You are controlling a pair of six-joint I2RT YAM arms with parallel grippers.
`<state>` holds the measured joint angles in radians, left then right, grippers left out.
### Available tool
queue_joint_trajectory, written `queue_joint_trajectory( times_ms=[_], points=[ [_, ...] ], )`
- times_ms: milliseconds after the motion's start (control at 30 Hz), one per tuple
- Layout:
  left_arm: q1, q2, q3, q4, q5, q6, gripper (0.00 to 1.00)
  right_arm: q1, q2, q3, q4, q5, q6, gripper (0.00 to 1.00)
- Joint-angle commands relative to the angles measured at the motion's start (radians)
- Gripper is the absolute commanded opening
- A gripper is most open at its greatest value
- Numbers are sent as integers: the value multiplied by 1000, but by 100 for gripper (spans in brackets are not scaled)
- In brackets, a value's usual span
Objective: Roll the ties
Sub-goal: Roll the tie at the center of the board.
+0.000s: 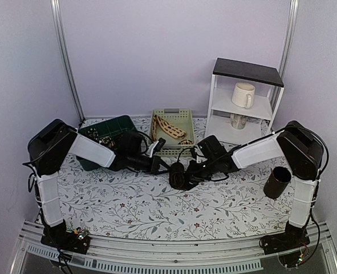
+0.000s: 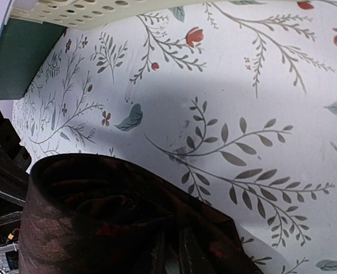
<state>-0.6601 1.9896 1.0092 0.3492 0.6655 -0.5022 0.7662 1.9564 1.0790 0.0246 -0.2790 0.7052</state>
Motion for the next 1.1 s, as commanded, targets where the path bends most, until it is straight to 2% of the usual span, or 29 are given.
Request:
queue_joint_trajectory(
  times_ms=[0, 267, 833, 1067],
  points=[
    [-32, 17, 36, -53, -15, 23, 0, -3, -73, -29, 21, -6, -13, 10],
    [-49, 4, 46, -94, -51, 32, 0, -11, -98, -60, 19, 6, -11, 0],
    [-71, -4, 67, -119, -55, 38, 0, -16, -149, -77, -68, 43, 5, 0],
    [-77, 3, 76, -122, -50, 34, 0, -17, -171, -77, -126, 121, -18, 0]
  ],
)
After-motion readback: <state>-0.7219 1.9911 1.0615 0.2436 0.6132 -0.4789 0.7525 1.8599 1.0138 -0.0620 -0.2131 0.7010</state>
